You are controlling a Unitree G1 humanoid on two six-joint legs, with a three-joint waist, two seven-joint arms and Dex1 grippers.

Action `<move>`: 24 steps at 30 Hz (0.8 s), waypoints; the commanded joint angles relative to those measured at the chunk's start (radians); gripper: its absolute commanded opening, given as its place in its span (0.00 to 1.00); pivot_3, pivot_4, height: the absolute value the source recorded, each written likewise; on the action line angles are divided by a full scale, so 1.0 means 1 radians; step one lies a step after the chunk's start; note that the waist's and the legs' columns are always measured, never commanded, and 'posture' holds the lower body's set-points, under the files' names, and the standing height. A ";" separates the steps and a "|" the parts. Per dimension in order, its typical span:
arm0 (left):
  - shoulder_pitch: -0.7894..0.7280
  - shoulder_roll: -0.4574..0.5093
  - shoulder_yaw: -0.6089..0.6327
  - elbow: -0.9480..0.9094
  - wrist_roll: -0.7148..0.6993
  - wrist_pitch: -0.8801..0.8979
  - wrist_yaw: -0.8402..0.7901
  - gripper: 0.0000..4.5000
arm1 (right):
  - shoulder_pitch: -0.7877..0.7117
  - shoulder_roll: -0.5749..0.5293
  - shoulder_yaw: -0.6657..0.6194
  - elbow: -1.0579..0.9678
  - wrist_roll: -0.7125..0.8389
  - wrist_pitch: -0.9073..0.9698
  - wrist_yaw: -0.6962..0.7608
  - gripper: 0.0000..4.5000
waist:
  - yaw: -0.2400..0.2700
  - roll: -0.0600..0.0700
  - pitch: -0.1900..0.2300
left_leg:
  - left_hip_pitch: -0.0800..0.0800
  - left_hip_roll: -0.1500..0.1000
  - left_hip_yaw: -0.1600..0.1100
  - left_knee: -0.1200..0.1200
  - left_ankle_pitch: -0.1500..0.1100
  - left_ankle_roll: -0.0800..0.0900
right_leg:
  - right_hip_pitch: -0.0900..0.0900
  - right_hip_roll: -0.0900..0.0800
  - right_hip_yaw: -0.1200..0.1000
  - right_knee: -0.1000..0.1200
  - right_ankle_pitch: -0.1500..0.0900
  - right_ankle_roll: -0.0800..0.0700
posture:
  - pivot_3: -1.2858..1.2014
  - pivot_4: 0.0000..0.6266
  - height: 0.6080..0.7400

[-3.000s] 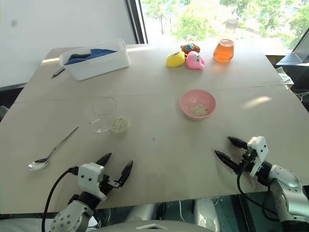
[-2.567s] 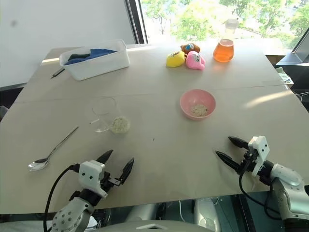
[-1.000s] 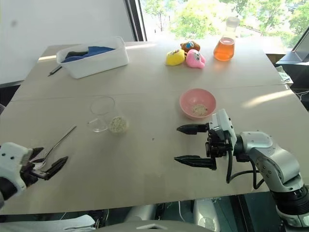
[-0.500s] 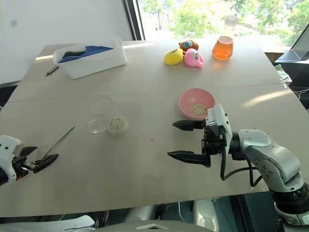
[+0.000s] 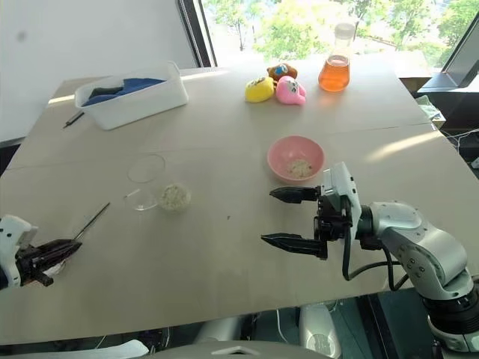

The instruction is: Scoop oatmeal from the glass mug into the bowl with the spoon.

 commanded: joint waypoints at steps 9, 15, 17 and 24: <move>0.156 -0.263 0.129 -0.200 -0.047 -0.123 0.160 0.01 | -0.035 0.004 -0.006 0.029 -0.022 -0.039 0.045 1.00 | -0.010 0.001 -0.002 | -0.001 -0.001 0.003 0.000 0.000 0.000 | 0.000 -0.001 0.004 -0.001 0.000 0.000 | 0.52 0.24 1.00; 0.279 -0.432 0.188 -0.495 -0.183 -0.092 0.214 0.01 | -0.041 0.014 -0.003 0.058 -0.037 -0.052 0.069 1.00 | 0.008 -0.008 -0.002 | -0.004 -0.001 0.002 0.001 0.001 -0.001 | -0.001 -0.002 0.005 -0.004 0.000 0.000 | 0.52 0.24 1.00; 0.367 -0.476 0.197 -0.613 -0.245 -0.052 0.200 0.01 | -0.044 0.005 -0.003 0.069 -0.046 -0.051 0.075 1.00 | 0.011 -0.016 -0.001 | -0.005 -0.001 0.002 0.001 0.001 -0.001 | -0.001 -0.002 0.005 -0.004 0.000 0.000 | 0.52 0.24 1.00; 0.646 -0.499 0.101 -0.901 -0.364 0.086 0.104 0.01 | -0.049 0.011 0.018 0.107 -0.092 -0.080 0.114 1.00 | 0.018 -0.022 0.001 | -0.006 -0.001 0.000 0.001 0.000 0.000 | 0.000 -0.002 0.003 -0.006 0.000 0.000 | 0.52 0.24 1.00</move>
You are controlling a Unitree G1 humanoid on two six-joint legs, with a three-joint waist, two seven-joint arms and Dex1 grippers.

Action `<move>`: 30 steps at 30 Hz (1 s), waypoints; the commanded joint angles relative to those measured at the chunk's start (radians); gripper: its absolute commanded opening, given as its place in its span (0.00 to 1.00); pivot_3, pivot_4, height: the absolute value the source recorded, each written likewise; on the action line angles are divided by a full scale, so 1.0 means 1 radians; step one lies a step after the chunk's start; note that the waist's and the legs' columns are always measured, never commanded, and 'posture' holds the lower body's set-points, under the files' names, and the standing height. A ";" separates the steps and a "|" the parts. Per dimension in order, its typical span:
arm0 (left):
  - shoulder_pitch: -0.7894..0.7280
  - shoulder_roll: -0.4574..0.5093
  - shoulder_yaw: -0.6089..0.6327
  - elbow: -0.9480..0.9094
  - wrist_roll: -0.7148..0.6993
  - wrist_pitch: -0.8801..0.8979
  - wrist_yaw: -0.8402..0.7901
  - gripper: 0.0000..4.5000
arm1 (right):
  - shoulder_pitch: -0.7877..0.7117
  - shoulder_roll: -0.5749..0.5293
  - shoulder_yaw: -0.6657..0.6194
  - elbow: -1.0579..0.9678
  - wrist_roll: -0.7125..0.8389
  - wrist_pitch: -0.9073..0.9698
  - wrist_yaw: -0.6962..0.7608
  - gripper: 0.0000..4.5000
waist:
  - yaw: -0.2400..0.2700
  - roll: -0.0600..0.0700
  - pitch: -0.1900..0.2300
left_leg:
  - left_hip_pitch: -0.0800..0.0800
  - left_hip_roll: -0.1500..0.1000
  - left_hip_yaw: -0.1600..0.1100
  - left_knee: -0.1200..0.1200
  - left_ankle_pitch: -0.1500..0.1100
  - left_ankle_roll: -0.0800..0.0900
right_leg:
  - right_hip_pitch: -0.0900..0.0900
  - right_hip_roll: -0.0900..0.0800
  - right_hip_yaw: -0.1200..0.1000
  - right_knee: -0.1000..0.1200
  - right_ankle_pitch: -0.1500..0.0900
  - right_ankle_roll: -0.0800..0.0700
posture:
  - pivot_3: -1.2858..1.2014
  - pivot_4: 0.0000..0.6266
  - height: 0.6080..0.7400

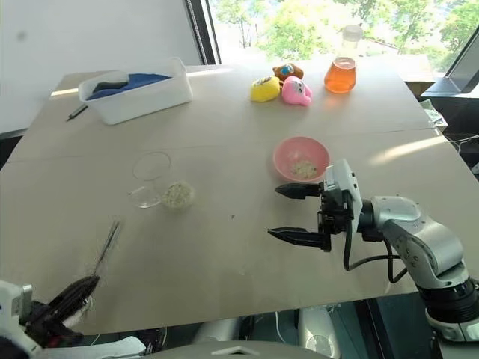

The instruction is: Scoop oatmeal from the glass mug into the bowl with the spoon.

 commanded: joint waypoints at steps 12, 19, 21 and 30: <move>-0.396 -0.003 -0.454 -0.277 0.139 0.064 0.204 0.01 | 0.000 0.048 0.055 0.015 -0.083 0.075 -0.138 1.00 | 0.019 0.001 0.001 | 0.000 -0.001 -0.001 0.002 0.002 -0.004 | 0.001 0.006 -0.005 0.002 0.002 -0.002 | 0.52 0.24 1.00; -0.540 0.022 -0.631 -0.217 0.192 0.087 0.200 0.01 | -0.125 0.256 0.063 0.053 0.047 0.387 -0.427 1.00 | 0.002 0.002 0.001 | 0.000 -0.001 -0.001 0.001 0.003 -0.004 | -0.001 0.007 -0.004 0.002 0.002 -0.002 | 0.52 0.24 1.00; -0.562 0.020 -0.651 -0.205 0.205 0.085 0.211 0.01 | -0.156 0.306 0.036 0.064 0.097 0.442 -0.471 1.00 | -0.001 0.002 0.001 | 0.000 -0.001 -0.001 0.001 0.003 -0.004 | -0.001 0.007 -0.004 0.003 0.002 -0.002 | 0.52 0.24 1.00; -0.618 -0.029 -0.732 -0.122 0.300 0.012 0.254 0.01 | -0.204 0.417 -0.051 0.091 0.158 0.510 -0.633 1.00 | -0.001 0.003 0.002 | -0.002 -0.002 -0.001 0.001 0.003 -0.005 | -0.003 0.007 -0.004 0.003 0.002 -0.002 | 0.52 0.24 1.00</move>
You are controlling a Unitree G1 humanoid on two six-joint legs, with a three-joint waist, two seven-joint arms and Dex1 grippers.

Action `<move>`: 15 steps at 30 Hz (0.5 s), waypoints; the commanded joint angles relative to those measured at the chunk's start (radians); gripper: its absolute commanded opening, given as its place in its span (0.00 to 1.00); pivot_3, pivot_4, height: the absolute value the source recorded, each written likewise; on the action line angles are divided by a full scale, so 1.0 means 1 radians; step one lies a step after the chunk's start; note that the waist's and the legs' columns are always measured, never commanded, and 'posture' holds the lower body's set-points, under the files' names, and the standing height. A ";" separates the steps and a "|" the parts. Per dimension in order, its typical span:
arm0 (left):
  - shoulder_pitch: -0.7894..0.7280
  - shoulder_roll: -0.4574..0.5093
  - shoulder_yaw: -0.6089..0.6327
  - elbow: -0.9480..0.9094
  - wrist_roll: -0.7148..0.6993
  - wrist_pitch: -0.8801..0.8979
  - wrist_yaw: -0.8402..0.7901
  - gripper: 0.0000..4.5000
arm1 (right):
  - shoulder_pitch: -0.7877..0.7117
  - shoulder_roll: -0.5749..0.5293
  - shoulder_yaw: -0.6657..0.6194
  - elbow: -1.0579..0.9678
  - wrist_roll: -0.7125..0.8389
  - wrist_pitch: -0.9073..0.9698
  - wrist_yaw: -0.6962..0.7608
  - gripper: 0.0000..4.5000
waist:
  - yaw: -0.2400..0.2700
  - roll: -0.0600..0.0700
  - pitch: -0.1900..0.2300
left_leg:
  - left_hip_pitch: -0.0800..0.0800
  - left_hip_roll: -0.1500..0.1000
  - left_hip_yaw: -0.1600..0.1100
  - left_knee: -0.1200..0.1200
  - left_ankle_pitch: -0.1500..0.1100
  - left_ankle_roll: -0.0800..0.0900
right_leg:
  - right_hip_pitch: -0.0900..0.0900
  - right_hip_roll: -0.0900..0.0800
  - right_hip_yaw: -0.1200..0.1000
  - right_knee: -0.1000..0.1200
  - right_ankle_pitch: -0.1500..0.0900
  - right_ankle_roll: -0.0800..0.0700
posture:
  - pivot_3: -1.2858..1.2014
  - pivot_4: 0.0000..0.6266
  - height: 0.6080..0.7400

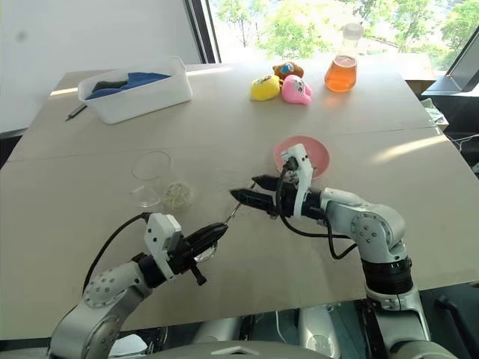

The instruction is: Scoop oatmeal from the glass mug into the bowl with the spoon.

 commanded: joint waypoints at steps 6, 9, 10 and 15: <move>-0.041 -0.050 -0.066 0.033 0.096 -0.141 0.038 0.01 | -0.011 0.017 -0.019 -0.008 0.031 0.045 -0.057 1.00 | -0.002 0.000 0.000 | 0.000 0.000 0.000 0.000 0.000 0.000 | -0.001 0.000 0.000 0.001 0.000 0.000 | 0.52 0.24 1.00; -0.056 -0.057 -0.064 0.059 0.117 -0.184 0.041 0.01 | -0.012 0.020 -0.013 0.002 0.026 0.049 -0.061 1.00 | -0.002 0.000 0.000 | 0.000 0.000 0.000 0.000 0.000 0.000 | -0.001 0.000 0.000 0.002 0.000 0.000 | 0.52 0.24 1.00; -0.057 -0.058 -0.066 0.067 0.118 -0.193 0.038 0.01 | -0.013 0.023 -0.014 0.004 0.030 0.052 -0.062 1.00 | -0.002 0.000 0.000 | 0.000 0.000 0.000 0.000 0.000 0.000 | -0.001 0.000 0.000 0.002 0.000 0.000 | 0.52 0.24 1.00; -0.056 -0.066 -0.080 0.067 0.107 -0.194 0.041 0.01 | -0.023 0.033 -0.026 0.005 0.043 0.056 -0.071 1.00 | -0.003 0.000 0.000 | 0.000 0.000 0.001 0.000 0.000 0.000 | -0.001 0.000 0.001 0.002 0.000 0.000 | 0.52 0.24 1.00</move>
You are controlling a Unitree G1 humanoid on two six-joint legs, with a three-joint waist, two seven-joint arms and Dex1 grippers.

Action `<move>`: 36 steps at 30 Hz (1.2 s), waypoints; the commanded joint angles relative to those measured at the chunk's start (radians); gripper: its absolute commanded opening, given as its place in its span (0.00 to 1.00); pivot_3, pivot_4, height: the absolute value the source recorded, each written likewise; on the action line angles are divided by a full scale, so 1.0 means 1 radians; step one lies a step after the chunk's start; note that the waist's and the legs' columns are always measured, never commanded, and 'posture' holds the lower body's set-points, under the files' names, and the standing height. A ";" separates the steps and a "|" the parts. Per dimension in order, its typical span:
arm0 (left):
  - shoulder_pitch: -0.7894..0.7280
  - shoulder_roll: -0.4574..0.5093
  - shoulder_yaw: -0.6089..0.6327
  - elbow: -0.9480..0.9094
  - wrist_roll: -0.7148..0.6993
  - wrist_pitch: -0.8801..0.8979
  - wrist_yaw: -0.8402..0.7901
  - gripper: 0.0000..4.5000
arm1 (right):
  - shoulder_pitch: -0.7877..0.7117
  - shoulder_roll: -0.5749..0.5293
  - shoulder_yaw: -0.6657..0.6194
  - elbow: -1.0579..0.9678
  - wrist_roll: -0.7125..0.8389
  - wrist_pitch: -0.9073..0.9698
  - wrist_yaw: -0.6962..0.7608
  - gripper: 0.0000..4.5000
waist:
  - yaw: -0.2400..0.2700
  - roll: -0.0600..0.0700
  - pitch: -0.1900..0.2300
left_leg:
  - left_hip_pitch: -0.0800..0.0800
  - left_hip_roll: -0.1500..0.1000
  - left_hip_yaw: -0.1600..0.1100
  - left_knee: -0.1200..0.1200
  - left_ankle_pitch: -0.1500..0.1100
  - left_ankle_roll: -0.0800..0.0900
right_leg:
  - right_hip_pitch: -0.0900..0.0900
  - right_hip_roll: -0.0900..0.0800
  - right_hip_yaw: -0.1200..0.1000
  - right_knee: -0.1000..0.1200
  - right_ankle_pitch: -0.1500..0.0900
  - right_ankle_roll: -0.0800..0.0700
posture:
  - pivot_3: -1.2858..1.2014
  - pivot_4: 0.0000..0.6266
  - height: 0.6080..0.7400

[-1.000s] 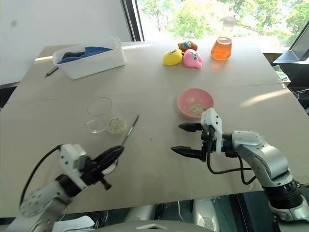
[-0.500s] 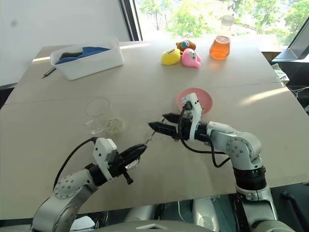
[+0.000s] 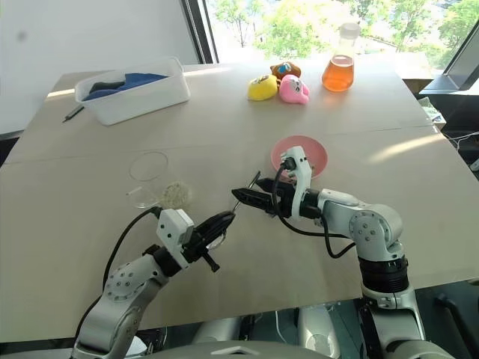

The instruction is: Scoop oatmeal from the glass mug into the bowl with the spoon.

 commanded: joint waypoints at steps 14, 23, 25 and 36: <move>-0.046 0.001 -0.018 -0.044 -0.020 0.037 0.000 0.01 | -0.022 0.084 -0.028 -0.007 0.033 -0.016 -0.051 1.00 | -0.001 0.000 0.000 | 0.000 0.000 0.000 0.000 0.000 0.000 | 0.000 0.000 0.000 0.001 0.000 0.000 | 0.52 0.24 1.00; -0.035 0.012 -0.011 -0.042 -0.029 0.030 -0.008 0.00 | -0.011 0.093 -0.039 -0.012 0.033 -0.018 -0.065 0.09 | -0.001 0.000 0.000 | 0.000 0.000 0.000 0.000 0.000 0.000 | -0.001 0.000 0.000 0.001 0.000 0.000 | 0.52 0.24 1.00; -0.030 0.014 -0.008 -0.039 -0.030 0.028 -0.008 0.00 | -0.012 0.091 -0.042 -0.012 0.033 -0.018 -0.068 0.01 | -0.002 0.000 0.000 | 0.000 0.000 0.000 0.000 0.000 0.000 | -0.001 0.000 0.000 0.001 0.000 0.000 | 0.52 0.24 1.00; -0.012 -0.002 0.040 -0.038 -0.013 -0.007 0.042 0.18 | -0.037 0.126 -0.097 0.013 0.112 0.014 -0.137 0.00 | -0.002 0.000 0.000 | 0.000 0.000 0.000 0.000 0.000 0.000 | -0.001 0.000 0.000 0.002 0.000 0.000 | 0.52 0.24 1.00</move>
